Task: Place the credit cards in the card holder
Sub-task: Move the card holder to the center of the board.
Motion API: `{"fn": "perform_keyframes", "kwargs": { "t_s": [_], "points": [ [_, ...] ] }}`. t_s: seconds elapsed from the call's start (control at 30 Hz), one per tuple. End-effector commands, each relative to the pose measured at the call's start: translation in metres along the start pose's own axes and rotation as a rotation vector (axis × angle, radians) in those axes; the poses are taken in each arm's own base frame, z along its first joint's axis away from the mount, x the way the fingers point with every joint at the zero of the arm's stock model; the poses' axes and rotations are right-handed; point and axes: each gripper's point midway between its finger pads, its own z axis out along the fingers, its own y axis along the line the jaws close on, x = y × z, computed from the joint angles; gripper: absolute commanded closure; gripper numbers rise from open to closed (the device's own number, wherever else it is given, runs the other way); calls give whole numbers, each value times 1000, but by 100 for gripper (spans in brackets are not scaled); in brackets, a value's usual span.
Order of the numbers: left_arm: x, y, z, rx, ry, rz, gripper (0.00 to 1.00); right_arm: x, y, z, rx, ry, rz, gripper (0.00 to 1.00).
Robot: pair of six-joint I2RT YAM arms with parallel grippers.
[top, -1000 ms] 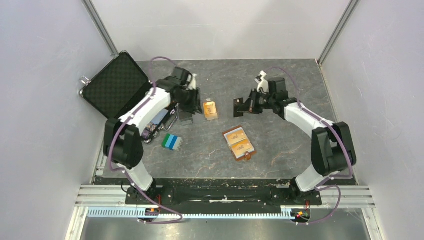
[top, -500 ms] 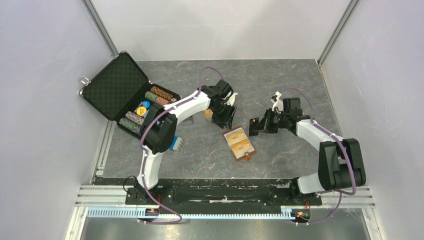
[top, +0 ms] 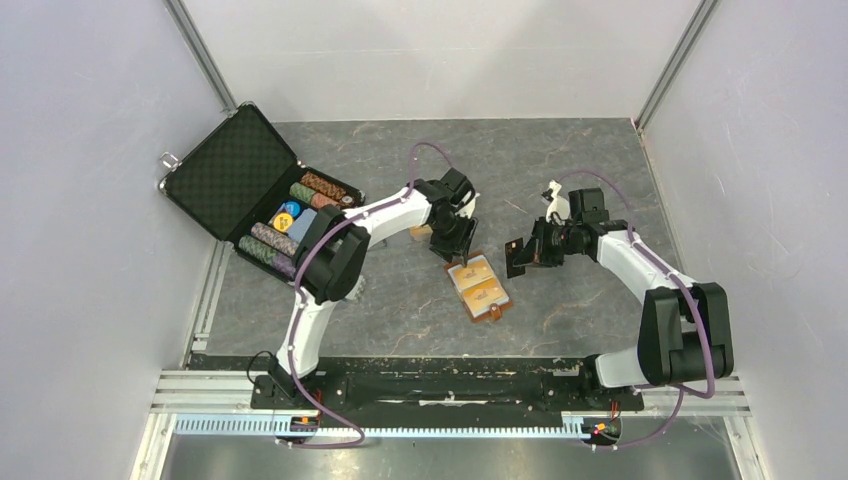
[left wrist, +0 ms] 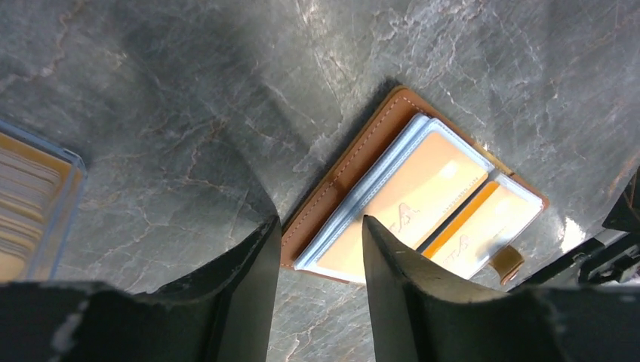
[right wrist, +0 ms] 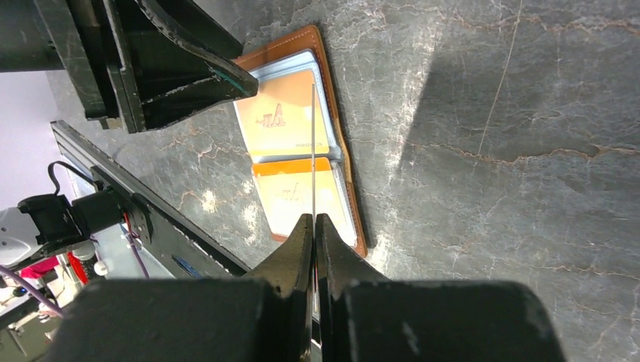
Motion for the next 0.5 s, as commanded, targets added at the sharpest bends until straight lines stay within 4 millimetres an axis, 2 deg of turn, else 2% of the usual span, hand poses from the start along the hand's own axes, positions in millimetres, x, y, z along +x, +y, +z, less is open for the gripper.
{"fn": "perform_keyframes", "kwargs": {
  "t_s": [0.0,0.1,0.27,0.47],
  "points": [
    [23,-13,5,68,30,-98,52,-9,6,-12,5,6,-70,100],
    [44,-22,3,116,73,-117,59,-6,5,-10,-4,25,-76,100],
    [70,-41,-5,170,130,-109,60,-4,5,-9,-11,33,-65,100],
    [76,-68,-12,255,173,-41,57,12,4,-8,-25,68,-41,100]
  ]
}}
